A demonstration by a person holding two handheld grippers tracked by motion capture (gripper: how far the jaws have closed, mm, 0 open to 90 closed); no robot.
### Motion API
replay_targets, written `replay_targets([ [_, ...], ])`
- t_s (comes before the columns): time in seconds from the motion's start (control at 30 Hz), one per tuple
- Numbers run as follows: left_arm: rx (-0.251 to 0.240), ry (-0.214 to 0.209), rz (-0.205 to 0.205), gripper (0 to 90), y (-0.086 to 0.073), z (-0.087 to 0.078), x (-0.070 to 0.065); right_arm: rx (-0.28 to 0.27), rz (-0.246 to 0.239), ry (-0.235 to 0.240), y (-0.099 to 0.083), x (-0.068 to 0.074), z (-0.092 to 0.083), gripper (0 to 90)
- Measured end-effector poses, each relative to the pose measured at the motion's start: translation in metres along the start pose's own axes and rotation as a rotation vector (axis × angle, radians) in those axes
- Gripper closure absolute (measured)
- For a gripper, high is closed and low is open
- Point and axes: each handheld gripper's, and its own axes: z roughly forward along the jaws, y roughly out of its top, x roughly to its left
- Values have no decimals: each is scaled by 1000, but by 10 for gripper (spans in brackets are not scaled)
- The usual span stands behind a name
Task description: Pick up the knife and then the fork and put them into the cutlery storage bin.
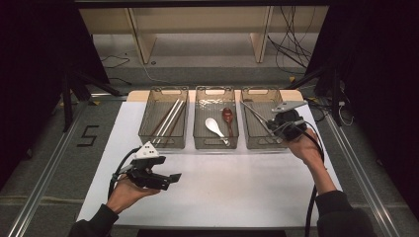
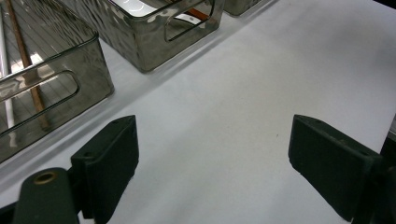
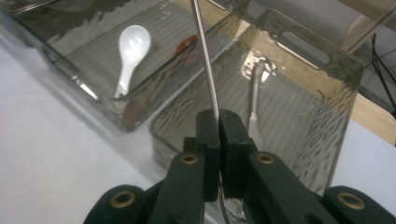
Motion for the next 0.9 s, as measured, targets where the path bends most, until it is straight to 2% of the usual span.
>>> replay_targets([
  [0.27, -25, 5, -4, 156, -1, -3, -2, 27, 88, -19, 9, -21, 18, 885],
  [0.33, -17, 7, 3, 156, -1, -3, -2, 33, 103, -34, 11, -25, 22, 885],
  [0.7, -11, -1, 11, 156, -2, -1, -5, 71, 180, -58, 17, -36, 42, 884],
  [0.9, -15, -3, 10, 156, -2, -1, -5, 86, 211, -68, 18, -40, 48, 883],
])
